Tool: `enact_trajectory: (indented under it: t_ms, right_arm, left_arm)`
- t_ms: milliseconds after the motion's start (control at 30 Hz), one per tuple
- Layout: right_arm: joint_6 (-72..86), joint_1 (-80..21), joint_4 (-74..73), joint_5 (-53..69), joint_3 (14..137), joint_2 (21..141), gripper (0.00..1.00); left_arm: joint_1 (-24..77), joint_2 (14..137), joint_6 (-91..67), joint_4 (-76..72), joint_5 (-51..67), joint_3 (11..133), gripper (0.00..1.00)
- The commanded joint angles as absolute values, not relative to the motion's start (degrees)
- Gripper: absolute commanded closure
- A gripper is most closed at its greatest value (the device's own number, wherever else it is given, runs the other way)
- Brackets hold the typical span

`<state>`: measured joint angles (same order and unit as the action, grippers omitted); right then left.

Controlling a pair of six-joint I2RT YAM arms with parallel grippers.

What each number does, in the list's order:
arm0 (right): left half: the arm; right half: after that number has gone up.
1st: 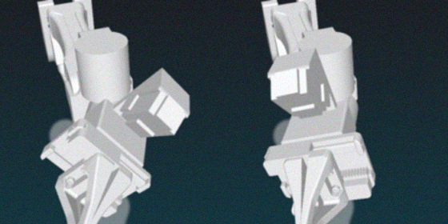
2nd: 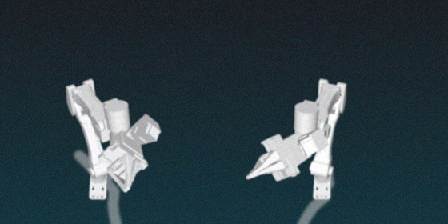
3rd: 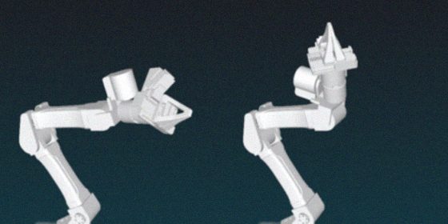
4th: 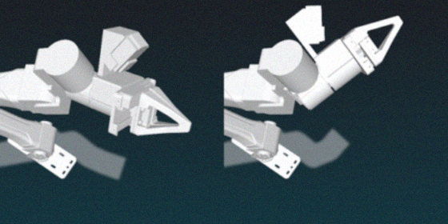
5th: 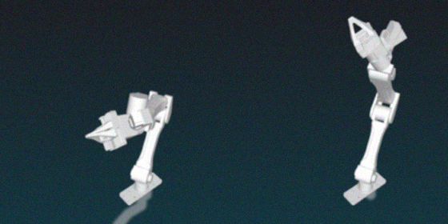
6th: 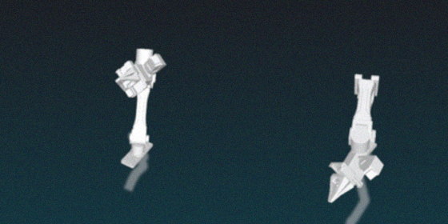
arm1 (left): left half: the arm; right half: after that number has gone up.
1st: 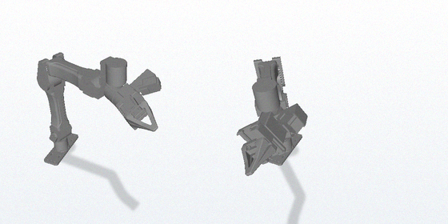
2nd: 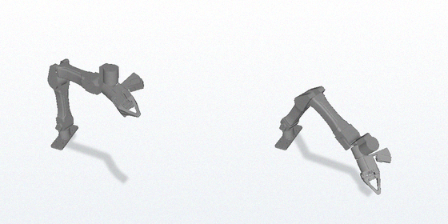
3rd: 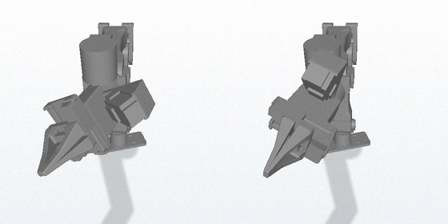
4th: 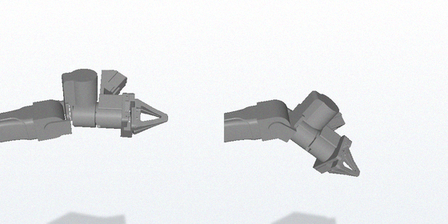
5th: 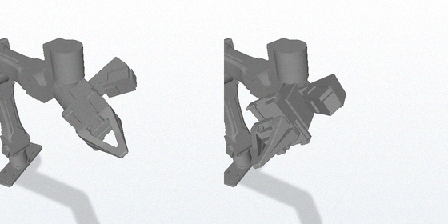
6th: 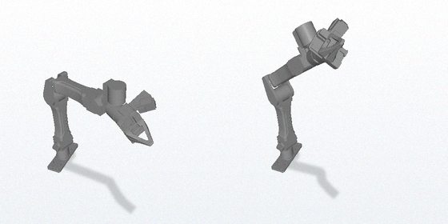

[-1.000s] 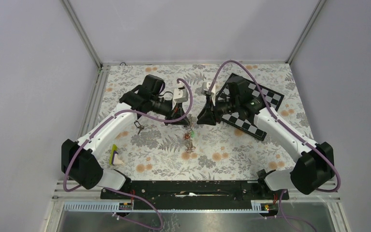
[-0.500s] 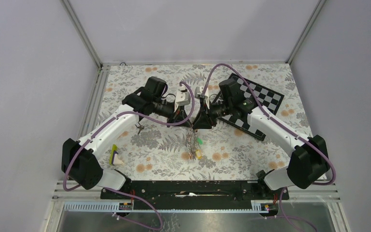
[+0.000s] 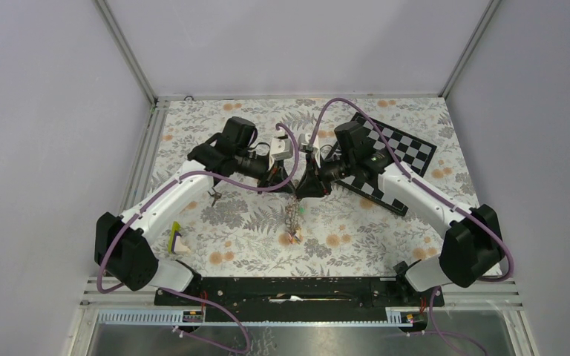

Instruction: Put the keys on the keyring

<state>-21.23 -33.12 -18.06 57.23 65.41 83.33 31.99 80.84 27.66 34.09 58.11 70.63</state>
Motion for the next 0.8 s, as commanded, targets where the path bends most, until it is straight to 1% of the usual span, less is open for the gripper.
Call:
enact_trajectory:
  t_ms: [0, 167, 300, 533, 567, 600, 700, 767]
  right_arm:
    - [-19.90, -34.24, -16.24, 59.97, 68.13, 84.23, 0.79]
    - [-17.55, -34.20, -14.12, 60.38, 67.91, 84.78, 0.88]
    - [-17.19, -34.18, -14.06, 60.13, 68.11, 84.78, 1.00]
    - [-14.65, -34.15, -11.62, 54.58, 66.59, 83.26, 1.00]
    - [-14.60, -34.16, -11.60, 54.03, 66.38, 83.00, 1.00]
    - [-14.32, -34.14, -11.26, 53.71, 66.08, 82.69, 1.00]
    - [-13.47, -33.85, -10.19, 53.09, 65.13, 81.78, 1.00]
    - [-13.45, -33.45, -10.06, 53.00, 64.83, 81.51, 1.00]
  left_arm:
    - [32.43, 80.20, 27.07, 28.52, 59.74, 70.36, 1.00]
    - [32.69, 80.41, 27.16, 28.47, 59.50, 70.01, 1.00]
    - [32.78, 80.33, 27.55, 28.48, 58.94, 69.39, 1.00]
    - [32.74, 79.80, 28.42, 28.42, 57.01, 68.94, 1.00]
    - [32.69, 79.54, 28.80, 28.54, 56.31, 68.89, 0.97]
    - [32.57, 79.32, 29.36, 29.04, 55.86, 68.86, 0.91]
    - [31.74, 78.45, 29.77, 29.61, 55.95, 68.41, 0.65]
    - [30.90, 77.79, 29.88, 29.61, 56.75, 67.71, 0.53]
